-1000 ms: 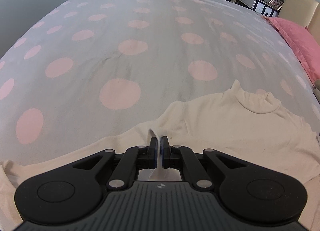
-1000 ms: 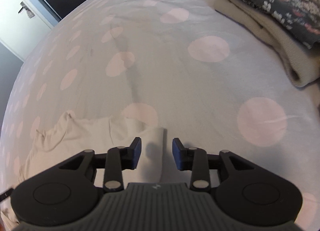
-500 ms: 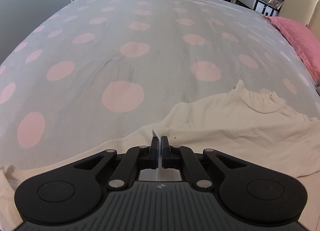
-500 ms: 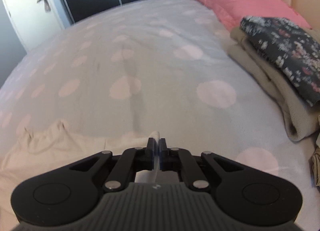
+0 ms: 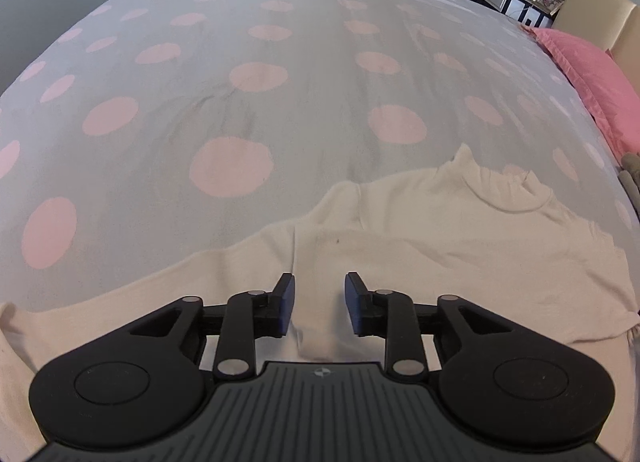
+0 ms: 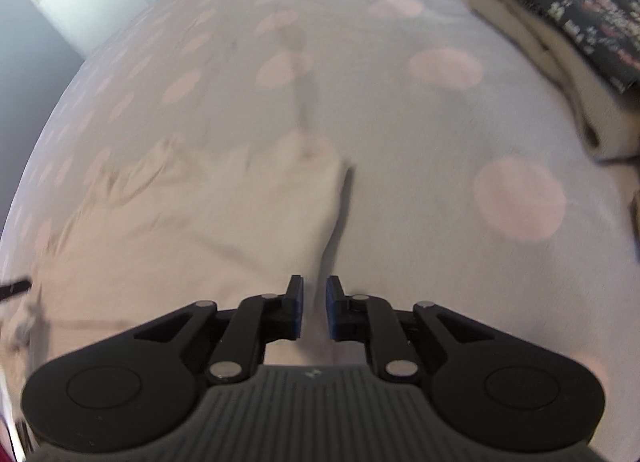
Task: Fold clothes
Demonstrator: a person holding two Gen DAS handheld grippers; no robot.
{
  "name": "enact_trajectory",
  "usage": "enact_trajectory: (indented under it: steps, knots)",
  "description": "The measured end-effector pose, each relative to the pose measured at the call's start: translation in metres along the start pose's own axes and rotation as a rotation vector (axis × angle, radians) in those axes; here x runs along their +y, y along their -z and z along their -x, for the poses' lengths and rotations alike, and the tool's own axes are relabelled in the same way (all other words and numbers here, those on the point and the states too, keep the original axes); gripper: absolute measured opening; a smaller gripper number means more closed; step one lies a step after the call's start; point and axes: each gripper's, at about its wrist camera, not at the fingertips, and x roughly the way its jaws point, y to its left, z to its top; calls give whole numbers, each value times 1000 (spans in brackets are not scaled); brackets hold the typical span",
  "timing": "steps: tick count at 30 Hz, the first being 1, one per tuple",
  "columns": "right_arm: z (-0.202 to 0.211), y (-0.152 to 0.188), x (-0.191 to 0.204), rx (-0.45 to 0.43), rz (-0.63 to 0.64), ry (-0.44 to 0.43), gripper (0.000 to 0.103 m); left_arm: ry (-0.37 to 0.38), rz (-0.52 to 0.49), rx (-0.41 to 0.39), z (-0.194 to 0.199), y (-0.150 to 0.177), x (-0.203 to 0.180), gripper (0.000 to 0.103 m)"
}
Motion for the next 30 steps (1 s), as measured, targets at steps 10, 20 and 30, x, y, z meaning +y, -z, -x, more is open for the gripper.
enact_trajectory:
  steps: [10, 20, 30]
  knots:
    - [15, 24, 1, 46, 33, 52, 12, 33, -44, -2, 9, 13, -11, 53]
    - [9, 24, 20, 15, 213, 95, 26, 44, 7, 45, -3, 22, -7, 39]
    - [3, 32, 35, -33, 434, 124, 23, 37, -4, 30, -2, 21, -8, 11]
